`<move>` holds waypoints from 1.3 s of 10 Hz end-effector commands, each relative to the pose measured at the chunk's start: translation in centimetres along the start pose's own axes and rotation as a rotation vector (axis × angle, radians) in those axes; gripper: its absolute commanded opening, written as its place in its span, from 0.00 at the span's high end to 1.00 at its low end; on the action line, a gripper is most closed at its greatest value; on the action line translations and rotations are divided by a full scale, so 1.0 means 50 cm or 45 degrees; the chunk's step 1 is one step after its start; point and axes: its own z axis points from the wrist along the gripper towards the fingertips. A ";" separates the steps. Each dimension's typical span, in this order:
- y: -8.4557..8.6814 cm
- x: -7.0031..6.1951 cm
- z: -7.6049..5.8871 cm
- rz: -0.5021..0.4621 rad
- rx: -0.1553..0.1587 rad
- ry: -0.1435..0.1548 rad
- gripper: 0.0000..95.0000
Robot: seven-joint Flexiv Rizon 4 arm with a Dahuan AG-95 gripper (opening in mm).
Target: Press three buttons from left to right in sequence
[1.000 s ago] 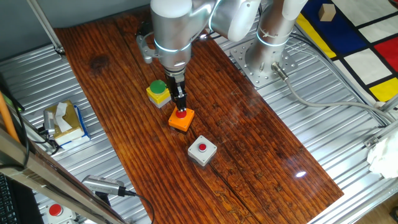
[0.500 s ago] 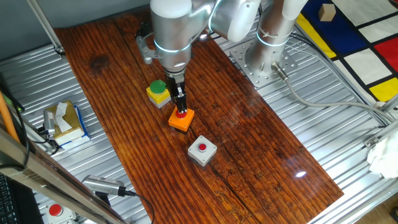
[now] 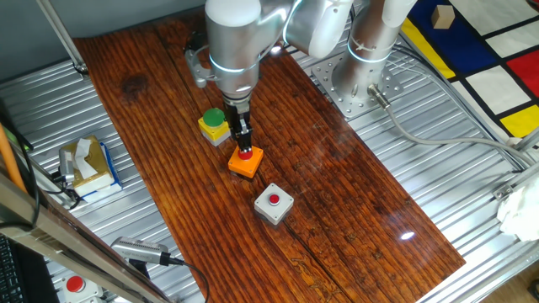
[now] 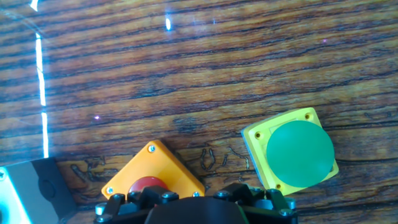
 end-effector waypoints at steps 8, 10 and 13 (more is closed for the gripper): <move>-0.005 0.002 0.032 -0.001 0.000 -0.011 0.20; -0.005 0.002 0.039 -0.002 -0.003 -0.011 0.20; -0.006 0.003 0.039 -0.008 -0.001 -0.009 0.20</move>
